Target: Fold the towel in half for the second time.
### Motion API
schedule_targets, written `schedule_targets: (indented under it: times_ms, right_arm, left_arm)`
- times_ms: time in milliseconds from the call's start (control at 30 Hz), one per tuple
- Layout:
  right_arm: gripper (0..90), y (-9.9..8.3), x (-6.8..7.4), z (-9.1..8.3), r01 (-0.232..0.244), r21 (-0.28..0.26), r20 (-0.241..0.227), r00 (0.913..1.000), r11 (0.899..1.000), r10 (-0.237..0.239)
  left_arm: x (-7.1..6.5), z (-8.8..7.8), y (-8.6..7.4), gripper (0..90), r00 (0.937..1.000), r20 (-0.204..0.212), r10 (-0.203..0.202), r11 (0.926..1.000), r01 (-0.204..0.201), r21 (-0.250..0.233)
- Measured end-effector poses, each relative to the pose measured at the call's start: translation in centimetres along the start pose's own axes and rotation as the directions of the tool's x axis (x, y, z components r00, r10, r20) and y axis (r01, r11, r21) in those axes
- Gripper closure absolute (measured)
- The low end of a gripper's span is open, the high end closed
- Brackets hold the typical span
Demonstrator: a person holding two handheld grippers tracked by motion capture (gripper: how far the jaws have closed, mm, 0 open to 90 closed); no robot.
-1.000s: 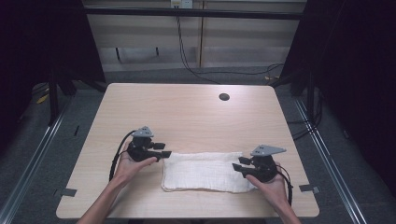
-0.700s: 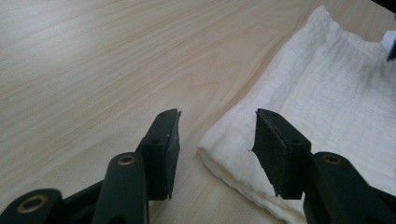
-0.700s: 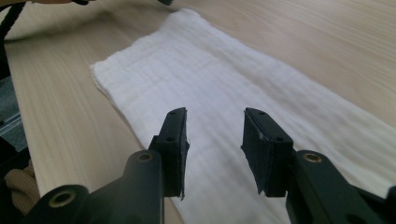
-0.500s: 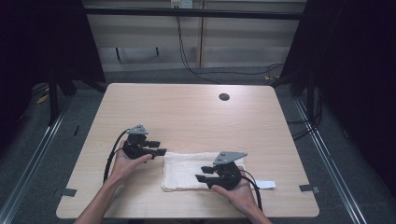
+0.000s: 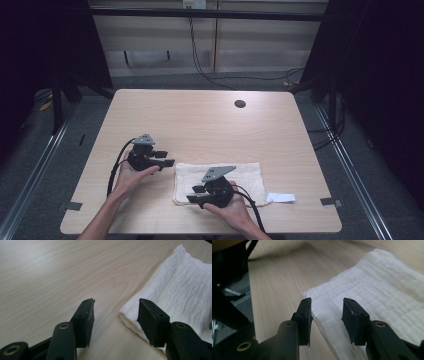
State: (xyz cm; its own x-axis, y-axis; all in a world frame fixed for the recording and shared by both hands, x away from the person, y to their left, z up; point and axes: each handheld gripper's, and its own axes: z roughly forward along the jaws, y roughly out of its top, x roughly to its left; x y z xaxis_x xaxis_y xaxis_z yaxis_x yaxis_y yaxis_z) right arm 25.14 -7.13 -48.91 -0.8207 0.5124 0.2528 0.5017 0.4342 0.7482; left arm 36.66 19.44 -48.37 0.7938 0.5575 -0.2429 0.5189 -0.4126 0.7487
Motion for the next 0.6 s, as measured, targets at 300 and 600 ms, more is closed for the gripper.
schedule_targets:
  times_ms: [300, 600]
  right_arm:
    - [51.4, 1.4, 1.1, 2.2, 0.010, 0.024, -0.045, 0.9989, 1.000, -0.009]
    - [57.5, 1.7, 1.5, 3.1, 0.041, 0.040, -0.058, 0.9976, 0.998, -0.038]
  left_arm:
    - [0.0, -0.2, -0.1, 46.1, 1.0000, -0.007, -0.006, 1.0000, 0.006, 0.002]
    - [0.1, -0.6, -0.5, 44.1, 0.9997, -0.008, -0.024, 0.9997, 0.024, -0.006]
